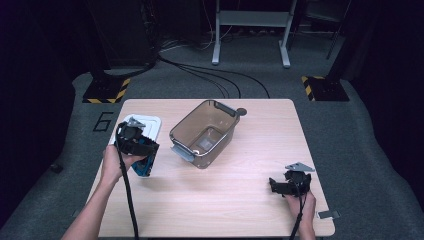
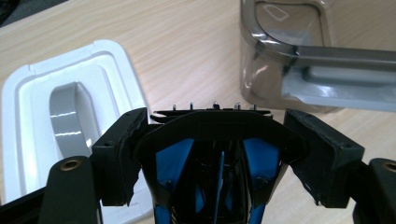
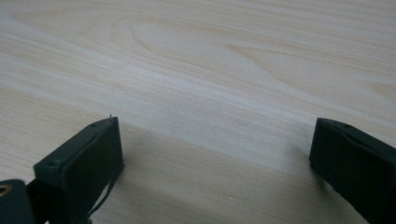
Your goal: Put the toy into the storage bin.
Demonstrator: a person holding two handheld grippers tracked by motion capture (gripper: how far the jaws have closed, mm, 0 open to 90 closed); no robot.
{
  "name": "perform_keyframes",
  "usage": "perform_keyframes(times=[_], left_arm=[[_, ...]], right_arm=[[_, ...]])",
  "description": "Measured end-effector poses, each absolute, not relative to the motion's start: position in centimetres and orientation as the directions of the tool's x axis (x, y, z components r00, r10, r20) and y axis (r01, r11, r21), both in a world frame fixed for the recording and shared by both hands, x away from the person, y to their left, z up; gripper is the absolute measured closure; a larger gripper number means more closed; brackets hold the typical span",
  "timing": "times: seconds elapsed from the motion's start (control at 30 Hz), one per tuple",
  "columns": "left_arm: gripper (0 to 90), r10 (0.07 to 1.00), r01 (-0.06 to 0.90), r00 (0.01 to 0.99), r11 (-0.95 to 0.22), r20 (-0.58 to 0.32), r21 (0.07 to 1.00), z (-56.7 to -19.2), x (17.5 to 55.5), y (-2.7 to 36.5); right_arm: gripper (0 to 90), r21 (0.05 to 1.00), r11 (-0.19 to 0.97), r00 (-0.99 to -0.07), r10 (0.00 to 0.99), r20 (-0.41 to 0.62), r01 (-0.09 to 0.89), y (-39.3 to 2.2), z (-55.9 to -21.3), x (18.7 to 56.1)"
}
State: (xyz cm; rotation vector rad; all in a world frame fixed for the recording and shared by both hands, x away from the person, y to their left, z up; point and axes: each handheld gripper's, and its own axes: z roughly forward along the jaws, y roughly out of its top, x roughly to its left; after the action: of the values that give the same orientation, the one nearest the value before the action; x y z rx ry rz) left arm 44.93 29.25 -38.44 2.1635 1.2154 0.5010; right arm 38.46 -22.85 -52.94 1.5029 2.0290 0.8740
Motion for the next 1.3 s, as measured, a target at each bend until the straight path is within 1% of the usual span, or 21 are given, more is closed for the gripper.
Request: perform_keyframes(times=[0.3, 0.6, 1.0, 1.3], left_arm=[[24.9, 0.869, 0.628, 0.491, -0.404, 0.065, 0.666, -37.5, 47.2, 29.3], [24.9, 0.882, 0.630, 0.465, -0.391, 0.076, 0.671, -36.3, 49.4, 29.0], [24.9, 0.885, 0.629, 0.453, -0.403, 0.108, 0.664, -34.9, 51.7, 28.3], [24.9, 0.883, 0.603, 0.447, -0.417, 0.145, 0.680, -33.1, 52.8, 27.5]], right_arm=[[1.8, 0.724, 0.198, -0.292, 0.956, 0.005, 0.661, -22.8, -52.9, 38.5], [1.3, 0.722, 0.194, -0.287, 0.958, 0.006, 0.663, -22.8, -52.9, 38.5], [1.3, 0.723, 0.195, -0.288, 0.958, 0.006, 0.663, -22.8, -52.9, 38.5], [1.3, 0.723, 0.195, -0.288, 0.958, 0.006, 0.663, -22.8, -52.9, 38.5]])
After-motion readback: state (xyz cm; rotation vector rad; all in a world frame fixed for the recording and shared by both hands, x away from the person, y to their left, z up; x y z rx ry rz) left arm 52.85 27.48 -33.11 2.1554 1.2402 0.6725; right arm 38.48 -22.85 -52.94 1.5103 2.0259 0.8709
